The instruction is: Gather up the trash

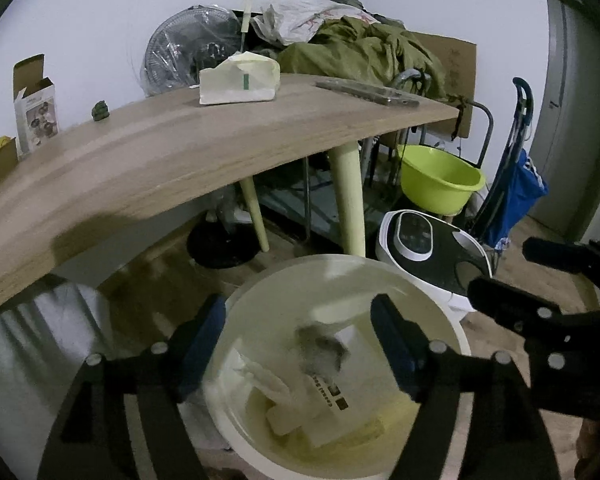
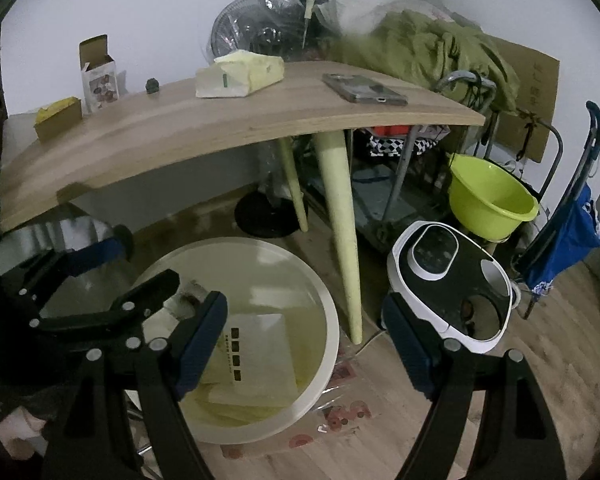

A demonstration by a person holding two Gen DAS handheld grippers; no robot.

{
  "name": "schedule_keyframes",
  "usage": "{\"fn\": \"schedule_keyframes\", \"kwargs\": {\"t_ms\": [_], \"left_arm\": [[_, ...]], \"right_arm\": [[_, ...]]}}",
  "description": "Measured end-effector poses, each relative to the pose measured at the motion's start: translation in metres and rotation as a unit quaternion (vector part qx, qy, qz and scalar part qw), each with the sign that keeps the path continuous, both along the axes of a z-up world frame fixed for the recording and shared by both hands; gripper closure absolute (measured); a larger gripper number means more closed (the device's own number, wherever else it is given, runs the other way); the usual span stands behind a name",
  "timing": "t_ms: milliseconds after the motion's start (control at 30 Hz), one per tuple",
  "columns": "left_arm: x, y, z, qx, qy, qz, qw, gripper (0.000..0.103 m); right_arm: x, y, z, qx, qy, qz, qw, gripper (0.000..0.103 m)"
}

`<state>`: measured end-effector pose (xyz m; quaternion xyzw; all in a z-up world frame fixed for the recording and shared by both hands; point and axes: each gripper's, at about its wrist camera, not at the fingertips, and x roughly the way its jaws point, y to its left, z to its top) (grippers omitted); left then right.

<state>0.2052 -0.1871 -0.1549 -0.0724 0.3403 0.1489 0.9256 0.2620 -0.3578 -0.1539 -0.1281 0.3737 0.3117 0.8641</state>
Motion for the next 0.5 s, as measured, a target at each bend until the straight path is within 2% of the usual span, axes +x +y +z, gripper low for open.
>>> {"fn": "schedule_keyframes", "kwargs": {"t_ms": [133,500], "left_arm": [[-0.008,0.007,0.008,-0.003,0.003,0.004,1.0,0.025],[-0.038,0.042,0.052,0.001,-0.035,0.047,0.9983,0.024]], "right_arm": [[0.0,0.002,0.006,0.001,-0.005,0.002,1.0,0.024],[-0.015,0.023,0.034,0.014,-0.021,0.029,0.999,0.024]]}}
